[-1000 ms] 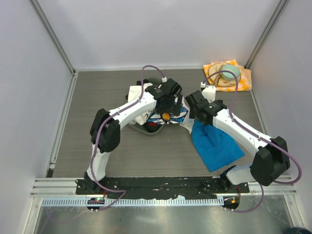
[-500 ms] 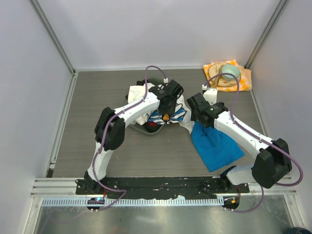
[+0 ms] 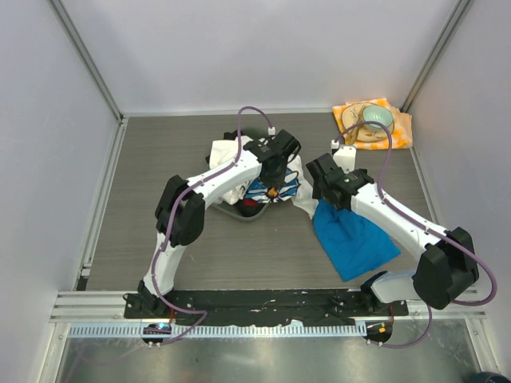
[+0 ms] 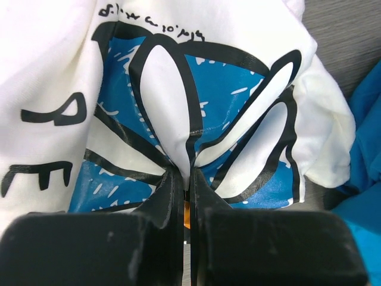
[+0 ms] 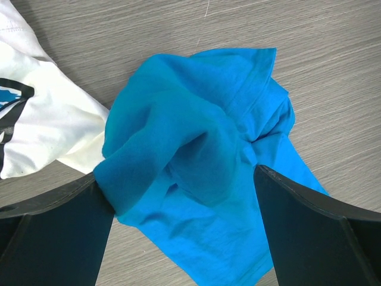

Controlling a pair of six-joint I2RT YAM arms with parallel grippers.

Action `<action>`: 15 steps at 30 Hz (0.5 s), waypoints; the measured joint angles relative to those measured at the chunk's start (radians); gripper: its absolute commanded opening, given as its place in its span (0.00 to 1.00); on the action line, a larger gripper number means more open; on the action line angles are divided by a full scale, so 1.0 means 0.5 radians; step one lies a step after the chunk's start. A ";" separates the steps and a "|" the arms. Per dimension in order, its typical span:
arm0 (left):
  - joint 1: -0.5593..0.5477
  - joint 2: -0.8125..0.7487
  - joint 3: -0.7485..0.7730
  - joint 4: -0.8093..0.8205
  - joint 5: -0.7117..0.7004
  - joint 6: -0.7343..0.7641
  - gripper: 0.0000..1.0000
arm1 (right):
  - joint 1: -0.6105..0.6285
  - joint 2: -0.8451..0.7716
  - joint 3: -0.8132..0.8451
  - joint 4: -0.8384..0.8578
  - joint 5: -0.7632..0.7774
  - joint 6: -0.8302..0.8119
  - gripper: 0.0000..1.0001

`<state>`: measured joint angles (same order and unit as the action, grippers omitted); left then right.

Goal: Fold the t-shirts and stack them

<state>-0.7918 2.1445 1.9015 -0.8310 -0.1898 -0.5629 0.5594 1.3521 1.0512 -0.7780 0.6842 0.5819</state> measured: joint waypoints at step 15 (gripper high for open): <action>0.372 -0.276 0.241 -0.183 -0.060 0.043 0.00 | 0.000 0.000 -0.001 0.017 -0.034 0.000 0.97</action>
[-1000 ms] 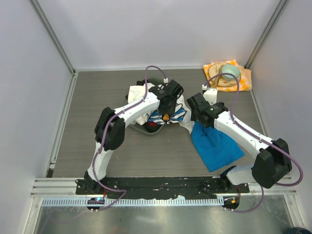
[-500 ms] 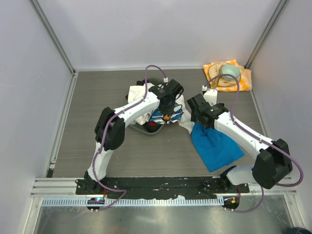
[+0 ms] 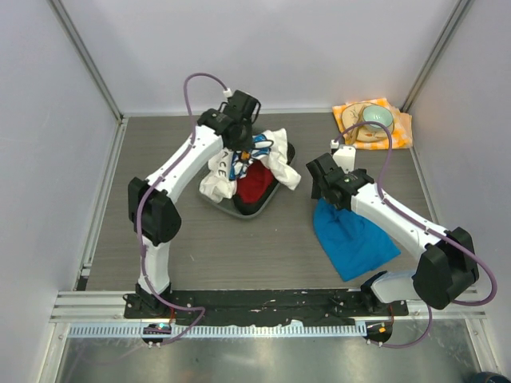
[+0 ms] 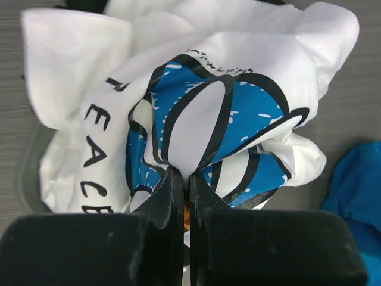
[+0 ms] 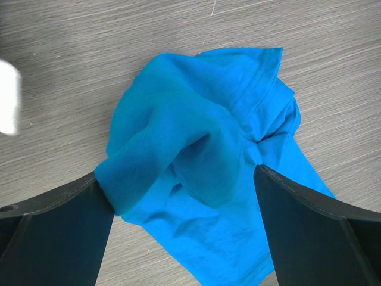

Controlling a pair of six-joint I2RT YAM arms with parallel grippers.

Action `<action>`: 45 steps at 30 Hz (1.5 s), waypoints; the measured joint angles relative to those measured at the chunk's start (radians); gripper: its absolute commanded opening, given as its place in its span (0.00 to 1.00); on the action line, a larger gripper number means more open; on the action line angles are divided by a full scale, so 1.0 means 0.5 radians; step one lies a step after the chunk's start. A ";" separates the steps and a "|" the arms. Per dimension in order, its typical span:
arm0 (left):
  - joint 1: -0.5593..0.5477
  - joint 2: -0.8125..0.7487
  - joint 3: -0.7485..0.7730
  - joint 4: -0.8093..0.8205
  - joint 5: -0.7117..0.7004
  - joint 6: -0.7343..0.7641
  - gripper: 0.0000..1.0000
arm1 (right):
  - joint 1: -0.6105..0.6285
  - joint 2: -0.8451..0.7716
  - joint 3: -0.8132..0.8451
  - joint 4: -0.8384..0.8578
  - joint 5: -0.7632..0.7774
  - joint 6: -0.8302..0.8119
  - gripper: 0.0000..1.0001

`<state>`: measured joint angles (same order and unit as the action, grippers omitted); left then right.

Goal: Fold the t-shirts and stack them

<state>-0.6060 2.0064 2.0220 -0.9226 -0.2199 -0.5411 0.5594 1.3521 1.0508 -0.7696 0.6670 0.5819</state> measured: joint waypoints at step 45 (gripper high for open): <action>-0.068 0.112 -0.288 -0.031 -0.313 -0.105 1.00 | -0.002 0.000 -0.041 0.082 -0.102 0.000 0.98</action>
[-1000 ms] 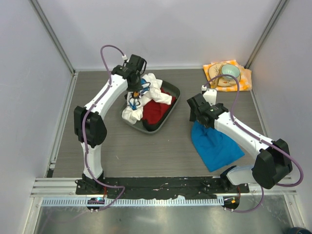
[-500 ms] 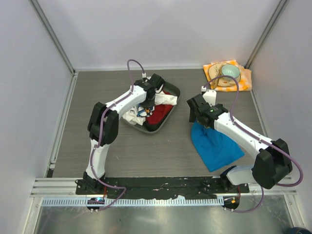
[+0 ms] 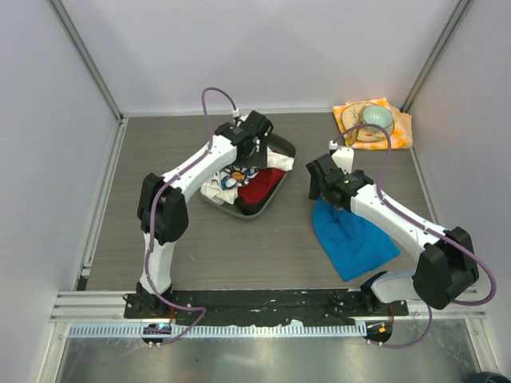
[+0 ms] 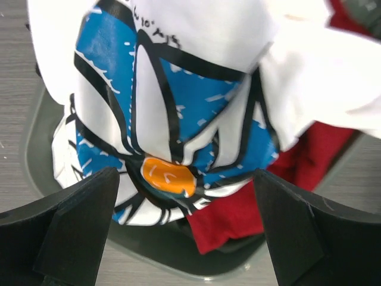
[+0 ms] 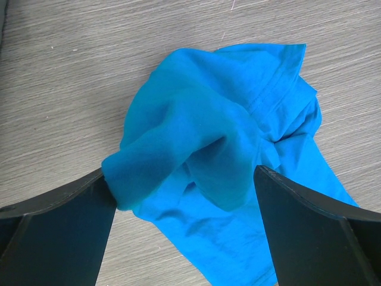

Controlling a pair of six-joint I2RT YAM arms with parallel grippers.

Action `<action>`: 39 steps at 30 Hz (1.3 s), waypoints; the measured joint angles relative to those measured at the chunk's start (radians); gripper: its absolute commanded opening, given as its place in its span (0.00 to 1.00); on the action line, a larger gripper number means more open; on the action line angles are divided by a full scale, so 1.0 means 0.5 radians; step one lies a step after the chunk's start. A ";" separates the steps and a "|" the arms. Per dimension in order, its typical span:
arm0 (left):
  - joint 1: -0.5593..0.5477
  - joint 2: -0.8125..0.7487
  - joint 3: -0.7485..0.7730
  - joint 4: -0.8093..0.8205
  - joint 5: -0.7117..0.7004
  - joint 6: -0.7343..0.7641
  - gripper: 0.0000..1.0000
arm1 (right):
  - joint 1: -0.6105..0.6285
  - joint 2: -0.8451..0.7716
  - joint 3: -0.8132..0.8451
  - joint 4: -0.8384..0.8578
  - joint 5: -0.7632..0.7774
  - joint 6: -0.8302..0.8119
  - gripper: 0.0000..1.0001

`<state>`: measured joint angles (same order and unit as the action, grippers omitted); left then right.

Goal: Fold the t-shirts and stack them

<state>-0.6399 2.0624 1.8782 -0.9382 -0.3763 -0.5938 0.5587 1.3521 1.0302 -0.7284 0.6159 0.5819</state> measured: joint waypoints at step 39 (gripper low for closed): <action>-0.373 0.179 0.080 0.212 0.269 0.121 1.00 | 0.000 -0.043 -0.030 0.017 0.007 -0.007 0.98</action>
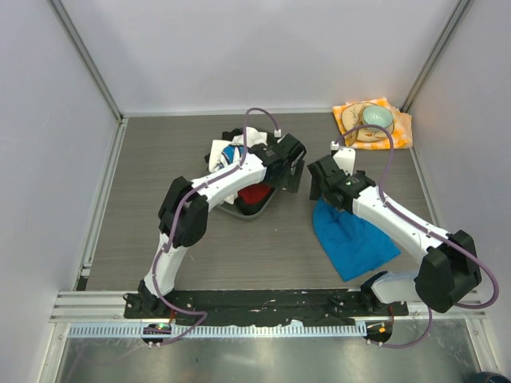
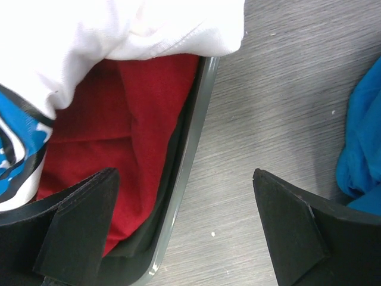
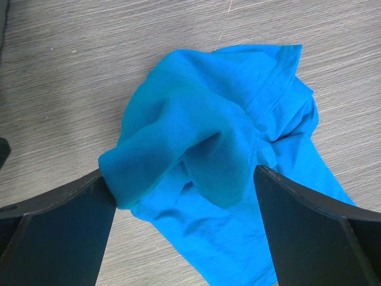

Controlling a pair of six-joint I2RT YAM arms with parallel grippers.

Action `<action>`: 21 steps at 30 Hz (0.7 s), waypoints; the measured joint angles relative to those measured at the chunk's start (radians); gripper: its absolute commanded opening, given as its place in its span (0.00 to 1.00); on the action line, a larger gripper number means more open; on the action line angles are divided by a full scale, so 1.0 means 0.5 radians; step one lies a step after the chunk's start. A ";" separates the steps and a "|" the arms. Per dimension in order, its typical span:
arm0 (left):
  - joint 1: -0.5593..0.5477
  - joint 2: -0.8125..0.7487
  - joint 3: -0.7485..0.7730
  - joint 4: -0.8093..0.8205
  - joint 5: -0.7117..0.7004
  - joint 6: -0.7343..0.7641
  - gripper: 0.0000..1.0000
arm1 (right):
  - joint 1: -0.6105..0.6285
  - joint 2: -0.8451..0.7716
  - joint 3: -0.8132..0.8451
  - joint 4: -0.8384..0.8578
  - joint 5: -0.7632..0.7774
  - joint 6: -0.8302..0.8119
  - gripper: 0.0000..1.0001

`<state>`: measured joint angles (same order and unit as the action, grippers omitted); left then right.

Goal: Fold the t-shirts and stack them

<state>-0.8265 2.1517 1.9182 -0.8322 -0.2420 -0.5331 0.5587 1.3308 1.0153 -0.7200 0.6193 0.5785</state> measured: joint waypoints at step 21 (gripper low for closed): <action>0.179 0.066 -0.228 0.243 0.164 0.047 0.44 | 0.000 -0.049 -0.043 0.006 0.004 0.000 0.97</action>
<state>-0.7368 2.1849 1.8042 -0.7109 -0.1600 -0.5098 0.5587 1.3064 0.9936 -0.7170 0.6212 0.5785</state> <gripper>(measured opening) 0.581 0.974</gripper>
